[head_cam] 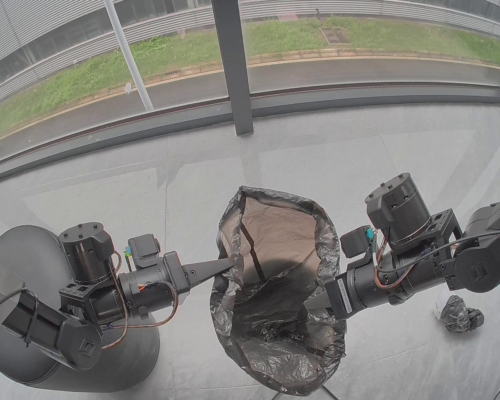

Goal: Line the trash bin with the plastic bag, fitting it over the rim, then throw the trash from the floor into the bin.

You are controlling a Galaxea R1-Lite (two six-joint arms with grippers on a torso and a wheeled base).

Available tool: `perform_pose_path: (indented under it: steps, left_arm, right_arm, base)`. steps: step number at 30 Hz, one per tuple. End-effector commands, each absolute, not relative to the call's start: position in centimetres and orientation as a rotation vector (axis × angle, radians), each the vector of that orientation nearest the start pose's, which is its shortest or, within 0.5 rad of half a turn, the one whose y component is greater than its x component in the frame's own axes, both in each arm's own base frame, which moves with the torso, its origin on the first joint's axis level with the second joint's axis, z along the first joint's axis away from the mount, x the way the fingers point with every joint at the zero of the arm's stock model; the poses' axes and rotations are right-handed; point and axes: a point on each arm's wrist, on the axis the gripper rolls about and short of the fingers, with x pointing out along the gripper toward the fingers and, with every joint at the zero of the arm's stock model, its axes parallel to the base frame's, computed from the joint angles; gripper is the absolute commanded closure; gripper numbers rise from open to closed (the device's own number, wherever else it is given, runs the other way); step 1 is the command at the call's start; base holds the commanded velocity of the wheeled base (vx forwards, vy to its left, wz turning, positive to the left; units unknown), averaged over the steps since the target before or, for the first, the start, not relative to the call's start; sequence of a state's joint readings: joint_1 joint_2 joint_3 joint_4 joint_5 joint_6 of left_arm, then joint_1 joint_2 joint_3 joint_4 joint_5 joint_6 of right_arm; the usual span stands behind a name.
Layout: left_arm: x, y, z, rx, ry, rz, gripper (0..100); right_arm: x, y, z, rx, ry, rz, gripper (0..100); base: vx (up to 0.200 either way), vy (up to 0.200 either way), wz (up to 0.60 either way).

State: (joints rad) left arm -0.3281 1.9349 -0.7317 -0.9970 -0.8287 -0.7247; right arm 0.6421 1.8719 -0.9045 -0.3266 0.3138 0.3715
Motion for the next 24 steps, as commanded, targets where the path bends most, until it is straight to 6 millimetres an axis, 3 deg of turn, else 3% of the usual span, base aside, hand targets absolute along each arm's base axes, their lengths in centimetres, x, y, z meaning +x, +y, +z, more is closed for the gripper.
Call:
perform_pose_path:
  steps: [1,8,12,17,24]
  left_arm:
    - [31.7,-12.9,10.5,-0.702,0.679,-1.015,100]
    - [30.9,-14.9,10.8,-0.690,0.696,-1.076,100]
    - [30.6,-15.6,10.5,-0.706,0.731,-1.085,100]
    - [31.7,-15.4,9.0,-0.706,0.734,-1.056,100]
    - [33.4,-13.2,7.7,-0.714,0.641,-1.012,100]
  right_arm:
    - [26.0,19.8,12.5,0.227,0.823,0.772,100]
    - [23.8,16.9,15.2,0.240,0.848,0.732,100]
    - [23.4,16.4,15.2,0.238,0.874,0.717,100]
    - [24.7,17.0,13.0,0.231,0.901,0.703,100]
    - [27.7,19.0,10.0,0.230,0.825,0.723,100]
  base:
    - [0.000,0.000,0.00]
    - [0.000,0.000,0.00]
    - [0.000,0.000,0.00]
    - [0.000,0.000,0.00]
    - [0.000,0.000,0.00]
